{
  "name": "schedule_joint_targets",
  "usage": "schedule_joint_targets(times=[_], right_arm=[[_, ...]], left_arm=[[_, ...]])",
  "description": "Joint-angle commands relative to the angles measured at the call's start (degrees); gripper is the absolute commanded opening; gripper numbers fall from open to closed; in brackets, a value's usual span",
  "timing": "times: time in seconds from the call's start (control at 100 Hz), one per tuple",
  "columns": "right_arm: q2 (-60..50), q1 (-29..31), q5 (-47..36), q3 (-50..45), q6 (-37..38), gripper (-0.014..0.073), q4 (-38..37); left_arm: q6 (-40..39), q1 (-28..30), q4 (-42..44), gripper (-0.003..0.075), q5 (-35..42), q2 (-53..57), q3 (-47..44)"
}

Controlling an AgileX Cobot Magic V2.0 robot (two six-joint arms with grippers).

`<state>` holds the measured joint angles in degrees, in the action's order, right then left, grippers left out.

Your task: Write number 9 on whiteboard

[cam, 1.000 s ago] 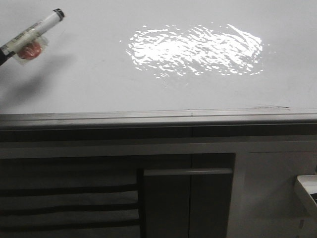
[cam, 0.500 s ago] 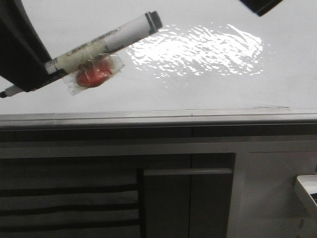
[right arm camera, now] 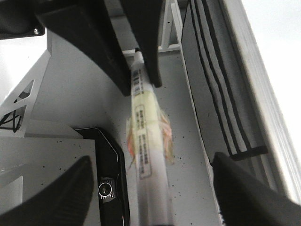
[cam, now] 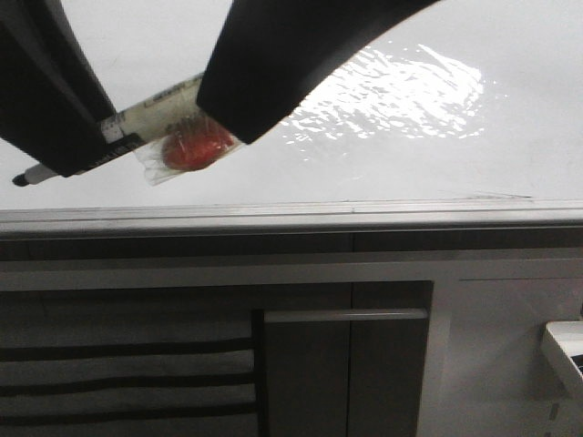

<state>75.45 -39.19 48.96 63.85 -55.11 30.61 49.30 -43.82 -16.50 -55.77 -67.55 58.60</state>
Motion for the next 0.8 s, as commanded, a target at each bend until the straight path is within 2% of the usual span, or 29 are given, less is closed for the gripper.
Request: schedule_joint_targets(times=[0.0, 0.11, 0.24, 0.67, 0.74, 0.79], right_arm=[[-0.5, -0.14, -2.48, 1.91, -0.95, 0.0398, 3.02], [-0.17, -0.14, -2.38, 1.91, -2.65, 0.0339, 6.06], [-0.18, -0.14, -2.38, 1.91, -2.86, 0.027, 6.18], [-0.18, -0.14, -2.04, 1.91, -2.86, -0.0058, 5.96], [-0.18, -0.14, -2.04, 1.91, -2.86, -0.006, 5.54], [-0.18, -0.04, -2.04, 1.91, -2.86, -0.006, 4.3]], left_arm=[[-0.18, -0.54, -1.67, -0.002, 2.46, 1.3, 1.93], [-0.18, -0.54, -1.67, -0.002, 2.6, 1.3, 1.93], [-0.18, -0.54, -1.67, -0.002, 2.6, 1.3, 1.93], [-0.3, -0.54, -1.67, -0.0018, 3.87, 1.3, 1.93], [-0.3, -0.54, -1.56, 0.0015, 4.56, 1.41, 1.93], [-0.3, -0.54, -0.87, 0.0083, 4.81, 1.41, 1.93]])
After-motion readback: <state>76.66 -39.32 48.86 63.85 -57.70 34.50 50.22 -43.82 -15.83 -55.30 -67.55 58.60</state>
